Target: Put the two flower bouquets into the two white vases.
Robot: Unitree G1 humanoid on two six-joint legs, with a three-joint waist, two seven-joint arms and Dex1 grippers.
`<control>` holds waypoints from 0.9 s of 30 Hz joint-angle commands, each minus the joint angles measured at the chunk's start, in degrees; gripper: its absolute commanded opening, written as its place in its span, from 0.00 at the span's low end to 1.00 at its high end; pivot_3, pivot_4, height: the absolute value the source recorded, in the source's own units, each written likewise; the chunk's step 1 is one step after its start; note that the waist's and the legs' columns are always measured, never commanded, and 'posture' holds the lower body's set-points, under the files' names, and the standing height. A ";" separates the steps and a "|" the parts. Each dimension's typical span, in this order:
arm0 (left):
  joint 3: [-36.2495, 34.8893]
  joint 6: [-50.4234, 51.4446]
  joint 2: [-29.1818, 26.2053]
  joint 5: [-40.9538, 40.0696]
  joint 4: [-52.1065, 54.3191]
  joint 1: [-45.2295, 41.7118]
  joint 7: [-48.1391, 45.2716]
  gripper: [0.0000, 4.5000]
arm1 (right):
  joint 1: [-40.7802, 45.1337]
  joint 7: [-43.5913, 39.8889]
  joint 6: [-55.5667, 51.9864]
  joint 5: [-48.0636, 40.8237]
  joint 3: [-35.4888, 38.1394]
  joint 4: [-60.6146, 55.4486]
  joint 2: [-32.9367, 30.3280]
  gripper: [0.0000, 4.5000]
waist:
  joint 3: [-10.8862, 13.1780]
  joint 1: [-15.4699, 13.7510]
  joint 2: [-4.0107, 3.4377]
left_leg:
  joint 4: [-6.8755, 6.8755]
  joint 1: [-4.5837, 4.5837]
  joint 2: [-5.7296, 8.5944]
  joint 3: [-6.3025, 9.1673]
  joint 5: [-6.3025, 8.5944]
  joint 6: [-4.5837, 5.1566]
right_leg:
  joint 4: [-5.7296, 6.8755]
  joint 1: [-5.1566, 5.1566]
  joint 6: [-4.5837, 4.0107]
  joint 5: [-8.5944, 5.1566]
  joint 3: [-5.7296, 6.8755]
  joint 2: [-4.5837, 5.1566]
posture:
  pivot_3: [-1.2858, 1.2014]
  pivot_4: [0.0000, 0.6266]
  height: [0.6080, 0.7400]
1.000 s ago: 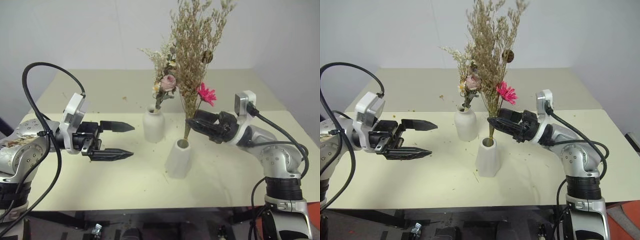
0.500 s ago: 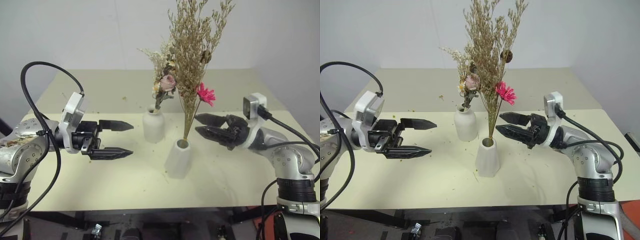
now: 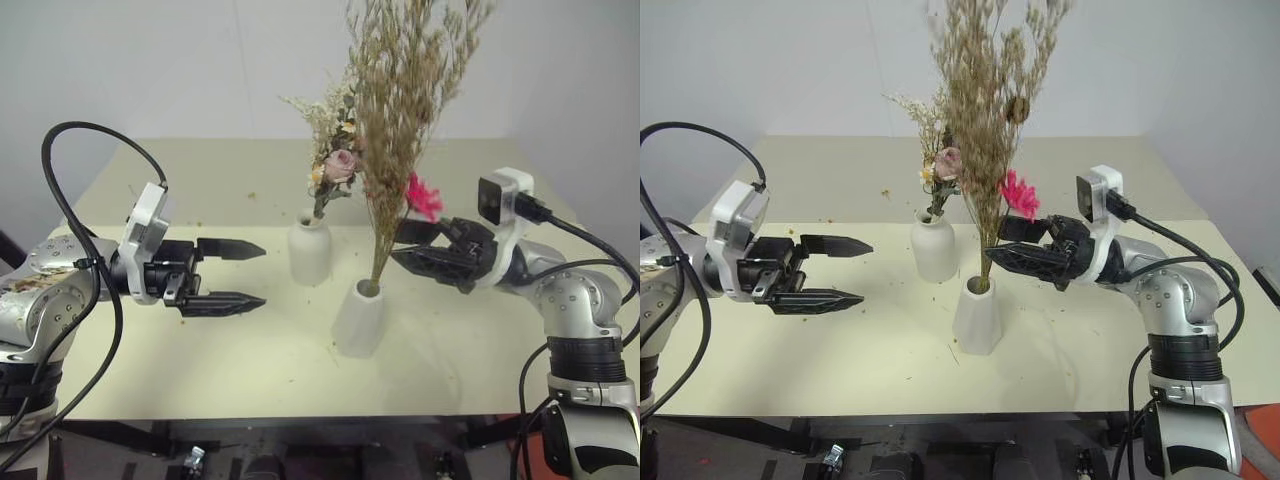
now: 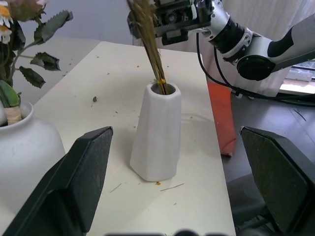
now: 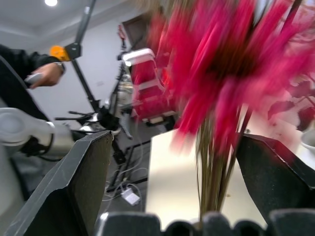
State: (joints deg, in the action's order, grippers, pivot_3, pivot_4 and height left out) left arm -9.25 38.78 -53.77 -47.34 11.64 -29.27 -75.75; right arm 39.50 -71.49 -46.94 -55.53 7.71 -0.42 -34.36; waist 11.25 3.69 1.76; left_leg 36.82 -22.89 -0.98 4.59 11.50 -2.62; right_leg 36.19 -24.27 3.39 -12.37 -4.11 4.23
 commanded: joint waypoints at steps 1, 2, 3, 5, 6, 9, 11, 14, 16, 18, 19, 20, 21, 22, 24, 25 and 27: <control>-1.78 -0.78 -0.22 -0.38 1.32 -0.09 0.16 1.00 | 0.58 -2.21 -0.58 -2.03 1.98 -1.13 -1.27 1.00 | 0.00 0.00 0.00 | 0.00 0.00 -0.01 0.00 0.00 0.00 | 0.00 0.00 0.00 0.00 0.00 -0.01 | 0.52 0.24 1.00; -1.78 -0.79 -0.22 -0.39 1.35 -0.06 0.20 1.00 | 0.50 -2.34 -0.41 -1.78 1.87 -1.06 -1.33 1.00 | 0.00 0.00 0.00 | 0.00 0.01 -0.01 0.00 0.00 0.00 | 0.00 0.00 0.00 0.00 0.01 -0.01 | 0.52 0.24 1.00; -1.76 -0.80 -0.23 -0.34 1.38 -0.05 0.25 1.00 | 0.41 -2.46 -0.32 -1.43 1.66 -0.99 -1.52 1.00 | 0.00 0.00 0.00 | 0.00 0.01 -0.01 0.00 0.00 0.00 | 0.01 0.00 0.00 0.00 0.00 -0.01 | 0.52 0.24 1.00; -1.79 -0.77 -0.26 -0.30 1.42 -0.07 0.41 1.00 | 0.16 -1.29 0.54 0.74 0.92 -0.61 -1.86 1.00 | 0.00 0.05 0.00 | 0.00 0.02 0.00 0.00 0.00 0.00 | 0.01 0.00 0.00 0.00 0.00 -0.01 | 0.52 0.24 1.00; -1.85 -0.78 -0.28 -0.22 1.46 -0.03 0.62 1.00 | 0.10 -0.90 1.00 1.69 0.90 0.11 -2.11 1.00 | 0.00 0.07 0.00 | 0.00 0.02 -0.01 0.00 0.00 0.00 | 0.01 0.00 0.00 0.00 0.00 -0.01 | 0.52 0.24 1.00; -2.50 -0.65 -0.58 -0.18 1.46 0.72 1.14 1.00 | -0.23 -0.93 2.24 3.98 1.35 2.17 -3.19 1.00 | 0.00 0.08 0.00 | 0.00 0.01 0.00 0.00 0.00 0.00 | 0.01 0.00 0.00 0.00 0.00 -0.01 | 0.52 0.24 1.00; -3.50 -0.50 -0.93 -0.41 1.83 2.01 1.43 1.00 | -0.80 -1.25 3.02 5.73 1.36 2.85 -4.40 1.00 | 0.00 0.04 0.00 | 0.00 0.00 0.00 0.00 0.00 0.00 | 0.00 0.00 0.00 0.00 0.00 0.00 | 0.52 0.24 1.00; -6.71 -0.52 -1.56 -0.41 2.67 5.50 2.68 1.00 | -2.62 -2.15 4.91 9.77 0.54 3.73 -7.68 1.00 | 0.00 0.02 0.00 | 0.00 -0.01 0.00 -0.01 0.00 0.00 | -0.01 -0.01 0.00 0.00 0.00 0.01 | 0.52 0.24 1.00; -9.14 -0.51 -1.77 -0.58 3.41 7.58 3.93 1.00 | -3.79 -2.86 6.34 11.93 0.29 4.21 -9.60 1.00 | 0.00 0.04 0.00 | 0.00 -0.01 0.01 -0.01 0.00 0.00 | -0.01 -0.01 0.00 0.00 0.00 0.02 | 0.52 0.24 1.00; -11.65 -0.45 -1.95 -0.88 4.44 9.91 5.06 1.00 | -5.03 -3.51 7.57 13.59 0.41 4.64 -11.19 1.00 | 0.00 0.09 0.00 | 0.00 0.02 0.00 -0.01 0.00 0.00 | 0.01 0.00 0.00 0.00 0.00 0.02 | 0.52 0.24 1.00; -12.97 -0.38 -2.02 -0.92 4.97 11.18 5.66 1.00 | -5.52 -3.78 8.29 14.48 0.50 5.11 -11.96 1.00 | 0.00 0.12 0.00 | 0.00 0.03 0.00 -0.02 0.00 0.00 | 0.01 -0.01 0.00 0.00 0.00 0.01 | 0.52 0.24 1.00; -13.88 -0.32 -2.04 -0.98 5.43 12.11 6.08 1.00 | -5.86 -3.94 8.75 15.05 0.59 5.39 -12.41 1.00 | 0.00 0.14 0.00 | 0.00 0.04 0.00 -0.02 0.00 0.00 | 0.02 0.00 0.00 0.00 -0.01 0.02 | 0.52 0.24 1.00; -14.84 -0.23 -2.05 -1.04 5.96 13.15 6.57 1.00 | -6.14 -4.13 9.13 15.50 0.81 5.78 -12.86 1.00 | 0.00 0.14 0.00 | 0.00 0.04 0.00 -0.03 0.00 0.00 | 0.00 0.00 0.00 -0.01 -0.01 0.02 | 0.52 0.24 1.00; -16.22 -0.05 -2.04 -1.12 6.67 14.71 7.06 1.00 | -6.41 -4.38 9.54 15.95 1.20 6.37 -13.51 1.00 | 0.00 0.17 0.00 | 0.00 0.04 0.00 -0.03 0.00 0.00 | 0.01 0.01 0.00 -0.01 -0.01 0.02 | 0.52 0.24 1.00; -19.07 0.39 -1.85 -1.39 8.20 17.77 8.20 1.00 | -6.90 -4.74 10.03 16.60 1.96 7.24 -14.70 1.00 | 0.00 0.21 0.00 | 0.00 0.04 0.00 -0.04 0.00 0.00 | 0.00 0.00 0.00 -0.01 -0.02 0.02 | 0.52 0.24 1.00; -20.60 0.64 -1.68 -1.63 9.03 19.29 8.88 1.00 | -7.18 -4.85 10.20 16.89 2.28 7.49 -15.31 1.00 | 0.00 0.18 0.00 | 0.00 0.03 -0.01 -0.03 0.00 0.00 | -0.01 0.00 0.00 -0.01 -0.01 0.02 | 0.52 0.24 1.00; -23.00 1.01 -1.42 -2.13 10.27 21.52 10.23 1.00 | -7.49 -5.08 10.80 17.51 2.51 7.89 -16.27 1.00 | 0.00 0.12 0.00 | 0.00 0.02 0.00 -0.04 0.00 0.00 | -0.02 0.00 0.00 -0.01 -0.01 0.02 | 0.52 0.24 1.00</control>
State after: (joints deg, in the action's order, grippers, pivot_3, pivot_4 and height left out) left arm -28.65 39.68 -54.80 -47.99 19.67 -8.08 -66.61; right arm 31.90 -75.64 -37.77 -38.25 7.88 7.74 -49.26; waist 11.25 3.81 1.76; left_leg 36.82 -22.87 -0.98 4.56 11.51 -2.62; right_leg 36.17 -24.27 3.38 -12.38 -4.12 4.25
